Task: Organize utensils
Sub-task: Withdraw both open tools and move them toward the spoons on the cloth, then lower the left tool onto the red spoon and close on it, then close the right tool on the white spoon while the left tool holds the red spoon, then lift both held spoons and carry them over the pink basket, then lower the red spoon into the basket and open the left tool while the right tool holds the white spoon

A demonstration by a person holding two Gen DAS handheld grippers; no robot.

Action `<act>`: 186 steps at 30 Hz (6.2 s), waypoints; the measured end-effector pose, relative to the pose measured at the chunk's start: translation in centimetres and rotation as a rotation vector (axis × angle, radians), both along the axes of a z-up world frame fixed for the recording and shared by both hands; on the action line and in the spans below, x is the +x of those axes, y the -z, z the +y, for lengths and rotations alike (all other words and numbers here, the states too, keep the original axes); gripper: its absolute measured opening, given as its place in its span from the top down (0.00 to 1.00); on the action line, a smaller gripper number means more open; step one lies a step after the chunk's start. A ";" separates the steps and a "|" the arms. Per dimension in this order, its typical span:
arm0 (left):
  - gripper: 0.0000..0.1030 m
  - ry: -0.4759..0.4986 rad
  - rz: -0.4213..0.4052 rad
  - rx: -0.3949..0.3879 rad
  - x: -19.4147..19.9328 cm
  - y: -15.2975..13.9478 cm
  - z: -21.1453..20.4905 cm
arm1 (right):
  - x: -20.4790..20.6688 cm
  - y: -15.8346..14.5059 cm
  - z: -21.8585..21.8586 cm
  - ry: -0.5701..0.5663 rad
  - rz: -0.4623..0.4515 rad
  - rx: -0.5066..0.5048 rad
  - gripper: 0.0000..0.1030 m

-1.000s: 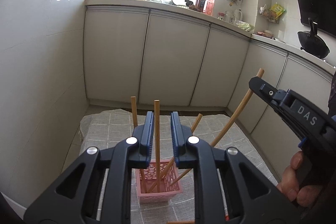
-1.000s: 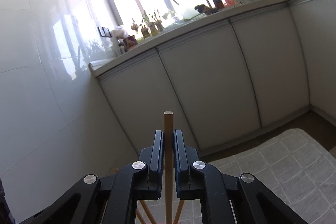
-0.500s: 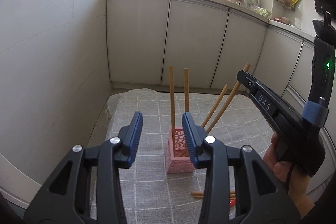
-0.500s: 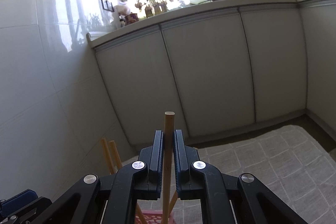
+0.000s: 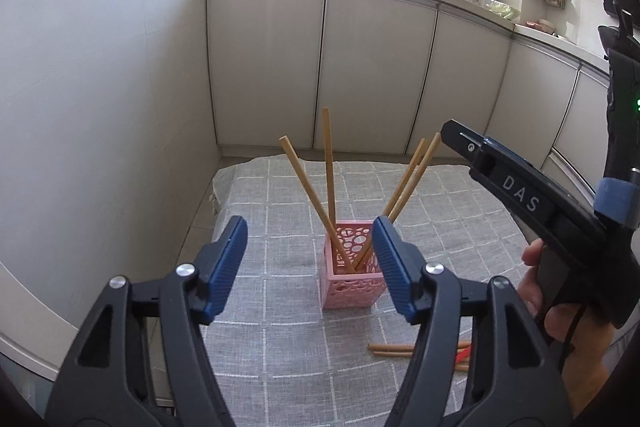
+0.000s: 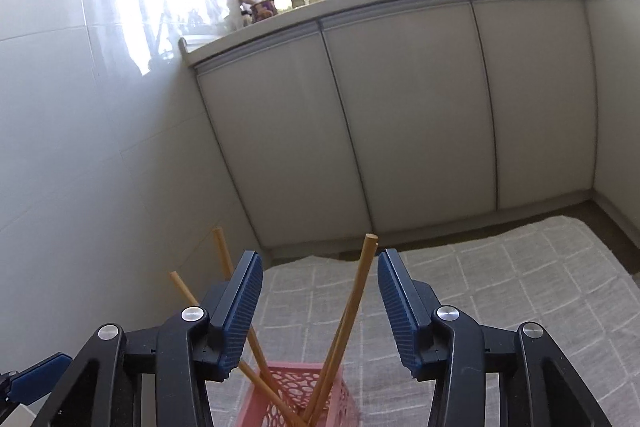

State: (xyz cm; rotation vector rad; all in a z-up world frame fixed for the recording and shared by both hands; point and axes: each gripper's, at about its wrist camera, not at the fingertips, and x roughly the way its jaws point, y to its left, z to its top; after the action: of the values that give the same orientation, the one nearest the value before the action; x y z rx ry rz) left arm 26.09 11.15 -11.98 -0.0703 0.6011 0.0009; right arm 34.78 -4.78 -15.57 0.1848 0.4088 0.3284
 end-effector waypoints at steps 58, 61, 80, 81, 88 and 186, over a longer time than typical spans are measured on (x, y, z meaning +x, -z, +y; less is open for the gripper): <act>0.52 0.383 0.448 0.016 -2.0 11.6 -16.7 | -10.3 8.2 -22.3 0.252 0.773 -0.077 0.12; 0.57 0.450 0.443 0.050 -0.9 12.1 -19.4 | -9.8 8.9 -23.7 0.260 0.797 -0.047 0.15; 0.89 0.532 0.462 0.266 2.8 16.7 -29.0 | -8.5 11.0 -26.9 0.330 0.874 0.034 0.19; 0.89 0.516 0.466 0.266 3.0 16.8 -29.0 | -8.5 11.1 -26.8 0.328 0.875 0.032 0.19; 0.98 0.446 0.440 0.200 3.7 15.4 -27.4 | -8.1 12.1 -27.2 0.318 0.901 0.056 0.23; 0.98 0.416 -0.513 -0.493 7.5 2.2 1.7 | -2.1 0.1 -7.2 0.184 -0.020 -0.072 0.61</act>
State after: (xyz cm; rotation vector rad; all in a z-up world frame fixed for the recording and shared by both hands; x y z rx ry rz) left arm 33.64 12.88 -14.20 -0.4092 0.0828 -0.5550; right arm 32.68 -11.97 -15.67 0.1472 0.3802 0.1345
